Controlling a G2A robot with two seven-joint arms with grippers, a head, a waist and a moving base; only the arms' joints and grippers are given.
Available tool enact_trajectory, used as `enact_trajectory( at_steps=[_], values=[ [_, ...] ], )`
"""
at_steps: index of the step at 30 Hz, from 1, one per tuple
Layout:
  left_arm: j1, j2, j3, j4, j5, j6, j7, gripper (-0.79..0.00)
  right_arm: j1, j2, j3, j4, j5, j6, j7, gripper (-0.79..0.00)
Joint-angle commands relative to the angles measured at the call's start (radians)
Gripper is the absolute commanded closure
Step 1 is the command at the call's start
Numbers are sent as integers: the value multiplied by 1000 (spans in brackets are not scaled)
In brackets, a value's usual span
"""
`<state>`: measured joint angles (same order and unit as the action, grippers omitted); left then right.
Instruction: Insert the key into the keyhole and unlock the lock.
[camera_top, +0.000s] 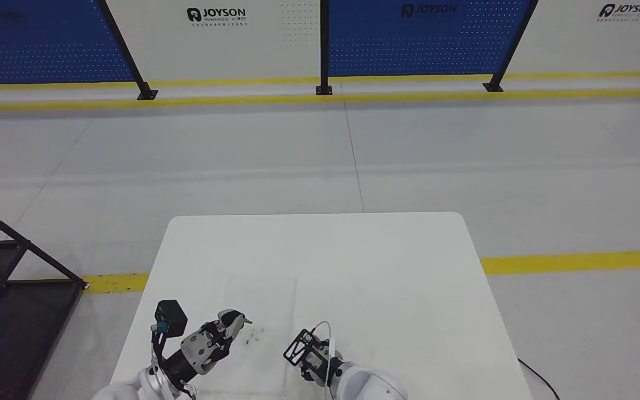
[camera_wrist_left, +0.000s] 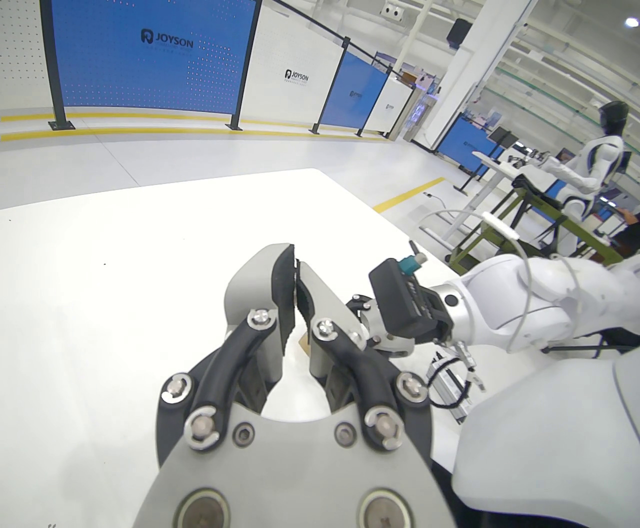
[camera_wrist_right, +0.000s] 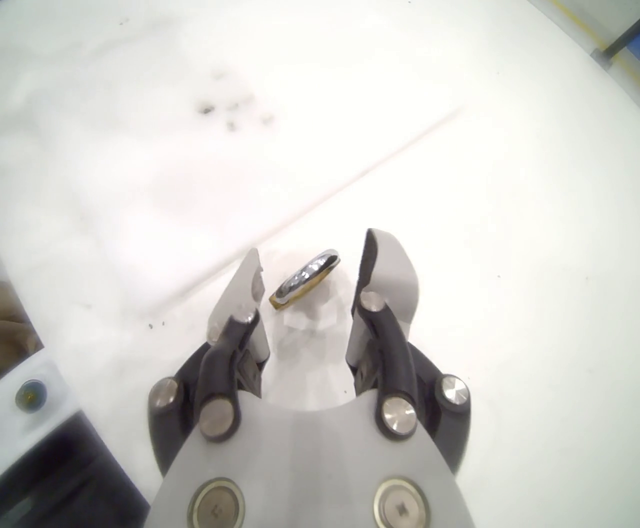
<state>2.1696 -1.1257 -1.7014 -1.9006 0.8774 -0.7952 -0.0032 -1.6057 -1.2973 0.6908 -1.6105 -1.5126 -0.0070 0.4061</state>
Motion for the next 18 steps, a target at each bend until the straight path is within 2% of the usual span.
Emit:
enact_trajectory(
  at_steps=[1, 5, 6, 10, 14, 15, 18],
  values=[
    [0, 0, 0, 0, 0, 0, 0, 0, 5, -3, -3, 9, 4, 5, 3, -215],
    [0, 0, 0, 0, 0, 0, 0, 0, 13, -6, -9, 17, 20, -9, 7, -15],
    [0, 0, 0, 0, 0, 0, 0, 0, 13, -6, -9, 16, 23, -12, 6, 0],
    [0, 0, 0, 0, 0, 0, 0, 0, 4, 0, 16, -28, 39, -23, -35, 0],
    [-4, 0, 3, 0, -3, 8, -1, 0, -40, 20, 98, -115, 110, -50, -131, 0],
    [-10, -1, 10, -6, -13, 7, 1, 0, -55, 26, 120, -146, 150, -90, -164, 0],
    [-13, 1, 26, -3, -74, -25, -10, 0, -85, 53, 226, -189, 332, -323, -252, 0]
  ],
)
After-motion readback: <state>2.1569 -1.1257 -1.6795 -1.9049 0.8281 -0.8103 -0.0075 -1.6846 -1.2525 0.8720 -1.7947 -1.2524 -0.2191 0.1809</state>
